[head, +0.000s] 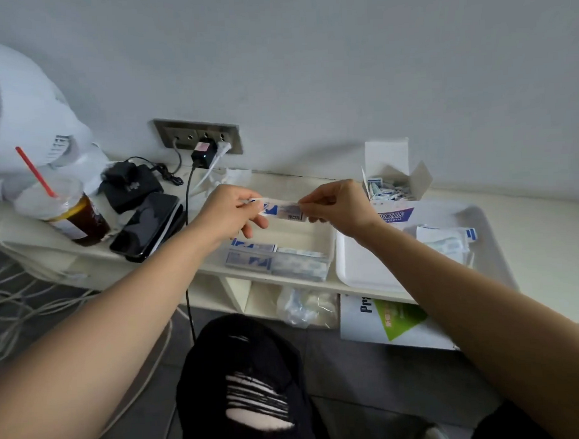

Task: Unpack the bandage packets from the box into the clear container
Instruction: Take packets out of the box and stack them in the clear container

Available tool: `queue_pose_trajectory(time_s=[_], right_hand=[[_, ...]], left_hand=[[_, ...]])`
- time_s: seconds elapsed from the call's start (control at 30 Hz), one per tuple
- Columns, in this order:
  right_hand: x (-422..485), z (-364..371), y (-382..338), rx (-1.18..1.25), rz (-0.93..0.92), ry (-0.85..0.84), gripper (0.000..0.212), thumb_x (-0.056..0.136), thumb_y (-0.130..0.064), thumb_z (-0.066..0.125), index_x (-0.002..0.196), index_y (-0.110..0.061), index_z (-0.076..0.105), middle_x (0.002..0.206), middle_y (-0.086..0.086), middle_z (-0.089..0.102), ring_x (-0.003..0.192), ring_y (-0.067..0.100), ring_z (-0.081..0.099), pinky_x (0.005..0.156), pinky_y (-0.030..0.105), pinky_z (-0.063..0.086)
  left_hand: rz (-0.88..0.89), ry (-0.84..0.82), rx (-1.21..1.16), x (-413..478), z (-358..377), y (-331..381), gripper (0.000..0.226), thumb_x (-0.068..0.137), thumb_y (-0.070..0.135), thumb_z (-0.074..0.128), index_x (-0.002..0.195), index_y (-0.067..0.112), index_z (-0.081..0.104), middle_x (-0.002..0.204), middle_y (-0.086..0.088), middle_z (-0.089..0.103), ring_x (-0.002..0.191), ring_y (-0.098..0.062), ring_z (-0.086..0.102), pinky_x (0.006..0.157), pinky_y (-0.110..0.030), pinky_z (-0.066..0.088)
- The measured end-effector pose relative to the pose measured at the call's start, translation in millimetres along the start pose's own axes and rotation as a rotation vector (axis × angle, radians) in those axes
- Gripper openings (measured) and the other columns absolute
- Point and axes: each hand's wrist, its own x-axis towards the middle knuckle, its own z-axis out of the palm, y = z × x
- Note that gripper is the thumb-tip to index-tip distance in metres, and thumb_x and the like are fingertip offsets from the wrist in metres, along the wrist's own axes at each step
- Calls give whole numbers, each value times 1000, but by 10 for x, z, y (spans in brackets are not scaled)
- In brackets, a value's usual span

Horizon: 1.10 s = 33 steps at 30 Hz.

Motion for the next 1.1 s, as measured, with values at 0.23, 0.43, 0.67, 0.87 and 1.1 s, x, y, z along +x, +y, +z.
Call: queue_pose_trajectory(time_s=[0.23, 0.43, 0.67, 0.87, 1.1], right_hand=[[196, 355, -16, -34, 169, -80, 4, 78, -6, 75, 79, -9, 74, 62, 9, 69, 55, 17, 58, 61, 27, 54], [257, 602, -1, -89, 298, -170, 7, 79, -2, 73, 86, -2, 74, 64, 11, 69, 51, 12, 63, 59, 24, 56], [271, 665, 84, -211, 350, -48, 8, 80, -2, 69, 78, -8, 71, 67, 10, 71, 51, 12, 62, 44, 19, 50], [265, 748, 157, -284, 314, 52, 16, 79, 2, 68, 68, -8, 69, 64, 10, 71, 57, 19, 68, 63, 31, 60], [329, 882, 169, -299, 384, 34, 10, 79, -1, 71, 70, -6, 70, 66, 11, 71, 59, 17, 69, 71, 31, 60]], left_hand=[[-96, 291, 132, 18, -313, -298, 10, 84, 25, 70, 79, 17, 68, 66, 4, 69, 42, -8, 53, 46, -18, 42], [-101, 328, 293, 54, -334, -456, 19, 79, 31, 73, 93, 19, 66, 90, 7, 64, 73, -16, 61, 76, -30, 53], [-99, 282, 348, 91, -264, -503, 14, 79, 22, 70, 91, 24, 63, 86, 7, 64, 72, -13, 59, 64, -24, 41], [-49, 291, 358, 96, -229, -537, 13, 81, 15, 66, 91, 19, 60, 77, 12, 56, 77, -11, 55, 68, -23, 38], [-38, 287, 374, 101, -239, -555, 12, 81, 14, 65, 91, 18, 60, 82, 8, 60, 80, -14, 57, 70, -24, 39]])
